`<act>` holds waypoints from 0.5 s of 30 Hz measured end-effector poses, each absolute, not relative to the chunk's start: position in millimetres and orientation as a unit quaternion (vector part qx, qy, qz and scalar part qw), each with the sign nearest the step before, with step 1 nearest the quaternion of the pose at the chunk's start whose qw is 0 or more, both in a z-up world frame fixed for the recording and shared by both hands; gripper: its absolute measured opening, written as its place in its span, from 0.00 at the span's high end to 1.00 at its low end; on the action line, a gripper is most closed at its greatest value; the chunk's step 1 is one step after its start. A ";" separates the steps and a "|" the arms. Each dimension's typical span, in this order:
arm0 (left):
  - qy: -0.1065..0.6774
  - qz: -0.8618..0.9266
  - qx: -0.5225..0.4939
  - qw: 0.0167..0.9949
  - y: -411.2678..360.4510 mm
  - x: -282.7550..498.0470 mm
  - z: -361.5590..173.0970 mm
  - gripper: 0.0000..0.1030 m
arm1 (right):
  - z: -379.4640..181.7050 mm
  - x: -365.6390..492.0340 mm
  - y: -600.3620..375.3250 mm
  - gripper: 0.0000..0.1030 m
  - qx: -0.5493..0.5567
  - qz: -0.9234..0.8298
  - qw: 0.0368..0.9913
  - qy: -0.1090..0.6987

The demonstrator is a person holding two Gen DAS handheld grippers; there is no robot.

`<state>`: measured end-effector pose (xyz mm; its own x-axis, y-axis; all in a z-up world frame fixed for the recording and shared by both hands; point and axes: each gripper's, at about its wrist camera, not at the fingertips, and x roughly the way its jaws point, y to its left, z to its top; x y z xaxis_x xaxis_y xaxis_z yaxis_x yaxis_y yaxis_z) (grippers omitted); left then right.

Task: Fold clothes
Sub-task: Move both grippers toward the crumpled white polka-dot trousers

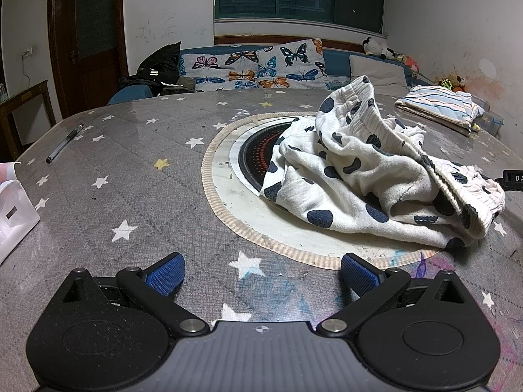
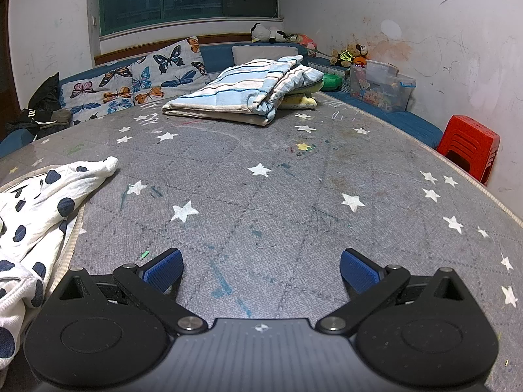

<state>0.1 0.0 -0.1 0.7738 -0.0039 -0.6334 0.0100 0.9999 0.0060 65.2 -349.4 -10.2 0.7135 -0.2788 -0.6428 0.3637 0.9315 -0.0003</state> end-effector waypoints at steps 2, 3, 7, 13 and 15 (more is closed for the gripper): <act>0.336 -0.004 0.004 0.942 0.0 0.1 -0.2 0.00 | -10.5 65.0 -349.7 0.00 0.061 -0.175 0.923 0.337; 0.336 -0.004 0.004 0.942 0.0 0.1 -0.3 0.00 | -10.1 64.3 -349.4 0.00 0.060 -0.174 0.923 0.337; 0.336 -0.004 0.004 0.942 -0.1 0.2 -0.5 0.00 | -8.5 61.3 -347.8 0.00 0.058 -0.169 0.924 0.338; 0.337 -0.004 0.006 0.942 -2.1 1.0 -0.1 0.00 | -9.3 56.2 -346.2 0.00 0.054 -0.151 0.927 0.339; 0.337 -0.004 0.007 0.942 -1.9 1.4 0.6 0.00 | -9.4 53.1 -344.8 0.00 0.053 -0.143 0.928 0.340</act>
<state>1.4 -1.9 0.6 0.7730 -0.0024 -0.6344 0.0113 0.9999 0.0100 53.1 -344.8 -9.4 0.7287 -0.2289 -0.6455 0.3003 0.9538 0.0007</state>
